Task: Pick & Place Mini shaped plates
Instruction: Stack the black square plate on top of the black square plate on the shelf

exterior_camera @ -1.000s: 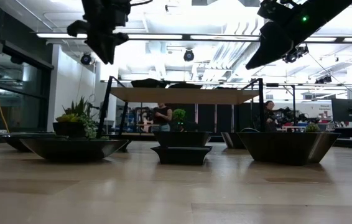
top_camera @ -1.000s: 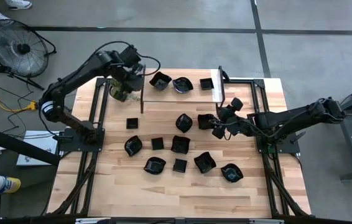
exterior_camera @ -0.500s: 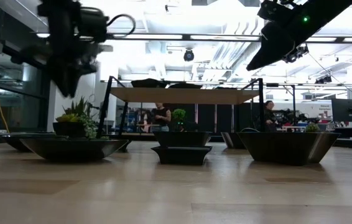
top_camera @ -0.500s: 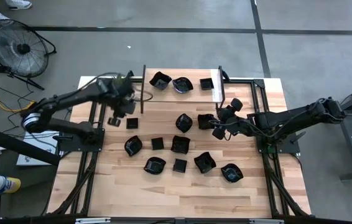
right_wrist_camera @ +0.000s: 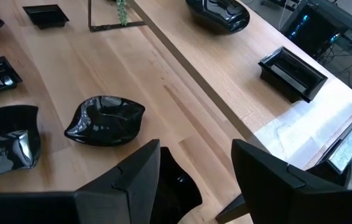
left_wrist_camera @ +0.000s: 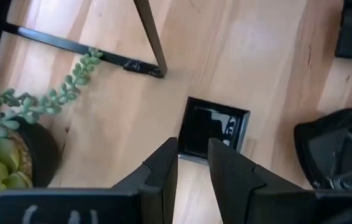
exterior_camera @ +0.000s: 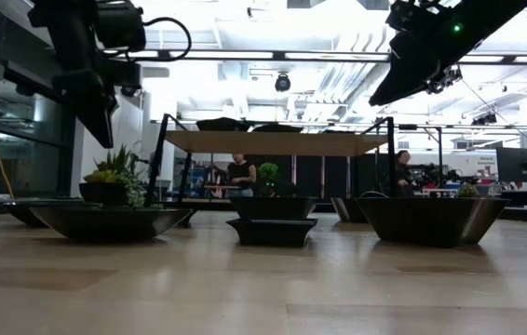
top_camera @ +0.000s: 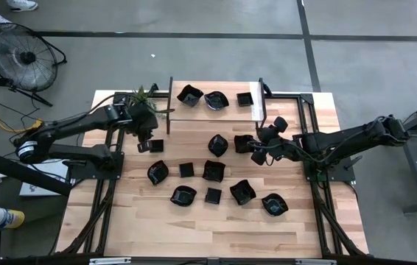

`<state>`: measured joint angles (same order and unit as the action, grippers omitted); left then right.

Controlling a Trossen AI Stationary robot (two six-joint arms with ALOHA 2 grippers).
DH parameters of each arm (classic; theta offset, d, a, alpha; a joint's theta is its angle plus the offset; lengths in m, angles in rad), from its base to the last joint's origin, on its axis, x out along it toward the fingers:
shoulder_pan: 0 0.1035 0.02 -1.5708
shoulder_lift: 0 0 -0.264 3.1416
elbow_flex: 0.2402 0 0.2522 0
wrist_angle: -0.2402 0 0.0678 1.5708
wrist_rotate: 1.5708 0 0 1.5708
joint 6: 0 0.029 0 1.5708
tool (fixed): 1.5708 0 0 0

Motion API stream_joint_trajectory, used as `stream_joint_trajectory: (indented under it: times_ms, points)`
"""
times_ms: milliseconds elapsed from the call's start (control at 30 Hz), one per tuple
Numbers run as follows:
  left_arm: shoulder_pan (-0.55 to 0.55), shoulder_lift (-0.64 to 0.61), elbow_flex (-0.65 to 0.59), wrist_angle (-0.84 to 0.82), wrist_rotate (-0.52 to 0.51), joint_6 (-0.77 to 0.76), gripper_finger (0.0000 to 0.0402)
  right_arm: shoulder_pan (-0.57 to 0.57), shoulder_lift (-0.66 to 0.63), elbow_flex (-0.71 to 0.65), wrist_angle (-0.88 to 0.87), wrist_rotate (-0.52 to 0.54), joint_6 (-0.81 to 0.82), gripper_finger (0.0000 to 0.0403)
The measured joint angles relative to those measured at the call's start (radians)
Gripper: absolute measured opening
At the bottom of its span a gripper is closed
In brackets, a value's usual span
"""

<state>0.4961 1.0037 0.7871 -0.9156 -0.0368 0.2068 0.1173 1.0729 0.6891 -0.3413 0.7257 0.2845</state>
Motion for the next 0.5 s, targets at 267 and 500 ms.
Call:
stream_joint_trajectory:
  times_ms: [267, 500]
  points:
    - [-0.011, 0.0, -0.106, 0.013, 0.094, 0.072, 0.0085, 0.0, 0.0, 0.0, -0.011, 0.0, -0.015, 0.0194]
    - [-0.12, 0.001, -0.167, 0.095, 0.113, 0.155, 0.0085, 0.0, 0.0, 0.0, -0.014, 0.001, -0.021, 0.0194]
